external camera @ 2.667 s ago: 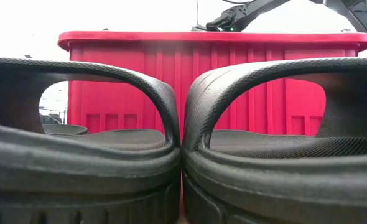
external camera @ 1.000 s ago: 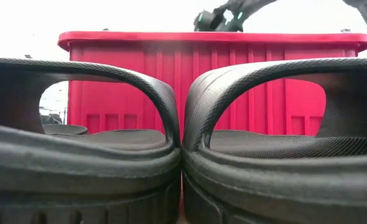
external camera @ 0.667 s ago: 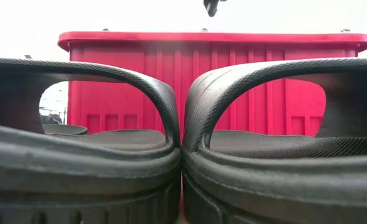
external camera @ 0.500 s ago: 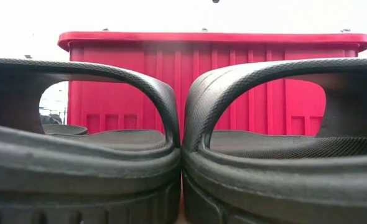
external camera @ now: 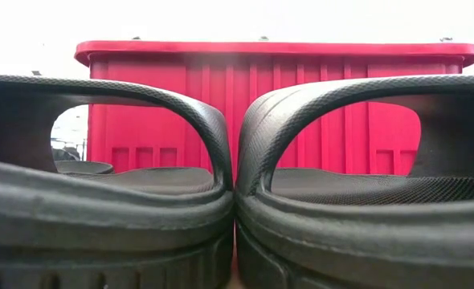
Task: Pick and place slides into bin
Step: Put the black slide into the red container
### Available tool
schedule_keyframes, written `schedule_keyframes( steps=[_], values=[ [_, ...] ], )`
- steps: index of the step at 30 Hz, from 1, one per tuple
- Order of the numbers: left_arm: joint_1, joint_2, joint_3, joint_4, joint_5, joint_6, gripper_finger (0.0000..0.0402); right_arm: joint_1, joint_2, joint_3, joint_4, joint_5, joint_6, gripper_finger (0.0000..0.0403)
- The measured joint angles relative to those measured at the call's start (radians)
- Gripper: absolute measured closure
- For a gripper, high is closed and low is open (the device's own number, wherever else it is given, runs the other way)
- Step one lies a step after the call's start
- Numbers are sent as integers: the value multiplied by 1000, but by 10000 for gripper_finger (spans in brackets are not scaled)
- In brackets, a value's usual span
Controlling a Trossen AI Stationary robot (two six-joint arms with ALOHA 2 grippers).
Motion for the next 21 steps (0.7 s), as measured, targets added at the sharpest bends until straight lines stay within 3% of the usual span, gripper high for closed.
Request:
schedule_keyframes(
  steps=[3, 11, 16, 21],
  values=[
    [-32, 74, 1, 67, 24, 3, 383, 27, -102, -100, 32, 12, -3, 403],
    [-57, 263, 3, 441, 163, -67, 383, 37, -373, -292, 30, -14, -31, 403],
    [-56, 379, 4, 656, 180, -216, 383, 38, -474, -346, 29, -90, -3, 403],
    [-64, 500, 4, 749, 181, -243, 382, 38, -529, -349, 6, -102, -4, 403]
  ],
)
